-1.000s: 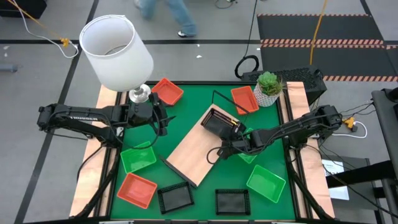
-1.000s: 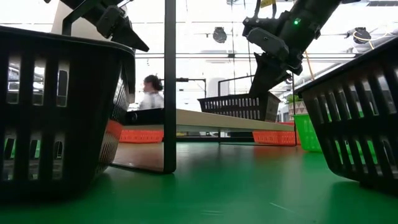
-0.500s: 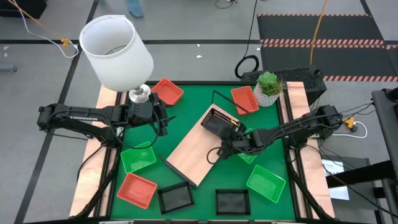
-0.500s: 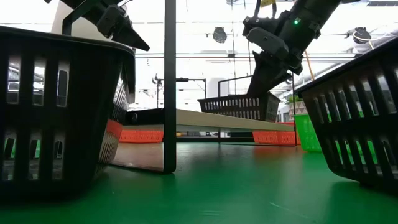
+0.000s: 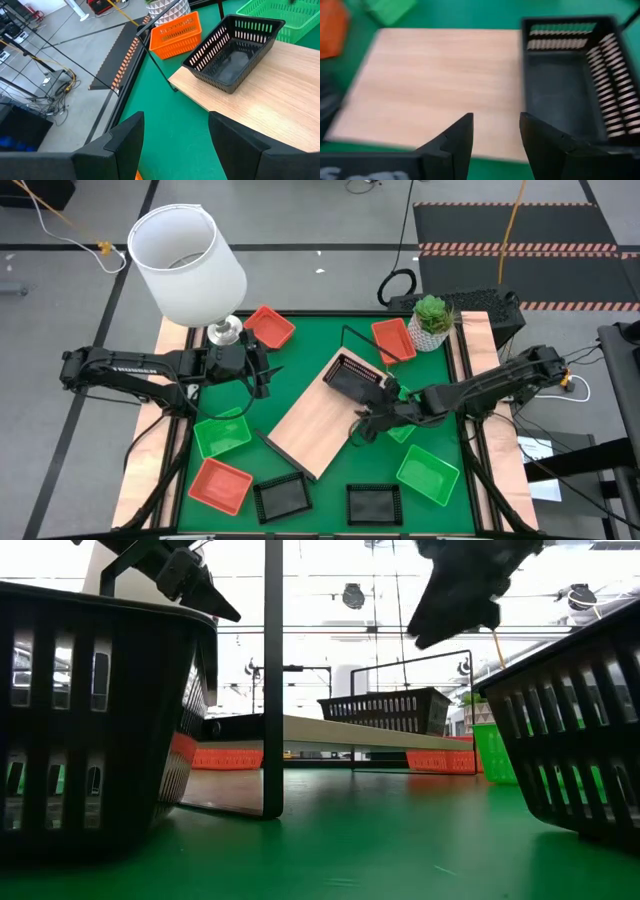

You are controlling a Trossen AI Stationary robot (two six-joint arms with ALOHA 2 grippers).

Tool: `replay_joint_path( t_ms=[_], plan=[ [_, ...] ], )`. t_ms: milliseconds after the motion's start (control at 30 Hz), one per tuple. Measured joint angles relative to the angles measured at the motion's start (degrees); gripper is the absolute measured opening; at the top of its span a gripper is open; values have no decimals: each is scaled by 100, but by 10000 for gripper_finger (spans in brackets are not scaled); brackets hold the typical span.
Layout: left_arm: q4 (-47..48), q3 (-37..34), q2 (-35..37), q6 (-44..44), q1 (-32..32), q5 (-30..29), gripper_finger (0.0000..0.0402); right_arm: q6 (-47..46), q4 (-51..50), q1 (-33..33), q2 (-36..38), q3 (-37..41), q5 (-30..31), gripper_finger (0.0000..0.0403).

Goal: Stack baskets on shelf by color
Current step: Put the top right green bin on the shelf

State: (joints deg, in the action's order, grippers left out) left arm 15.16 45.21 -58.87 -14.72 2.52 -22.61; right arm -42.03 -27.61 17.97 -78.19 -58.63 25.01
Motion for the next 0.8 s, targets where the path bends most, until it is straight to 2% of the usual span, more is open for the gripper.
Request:
replay_joint_path(
  t_ms=[167, 400, 567, 800],
  plan=[
    [0, 0, 0, -4, 2, 0, 223, -278, -73, 656, 266, 0, -179, 157],
    [0, 0, 0, -4, 0, 0, 223, -913, -279, 1433, 301, -1, 154, 157],
    [0, 0, 0, -4, 1, 2, 223, -1233, -728, 1712, 155, -2, 245, 157],
    [-71, 0, 0, -15, 0, 2, 223, -1581, -1681, 1777, -209, -2, 199, 157]
  ],
)
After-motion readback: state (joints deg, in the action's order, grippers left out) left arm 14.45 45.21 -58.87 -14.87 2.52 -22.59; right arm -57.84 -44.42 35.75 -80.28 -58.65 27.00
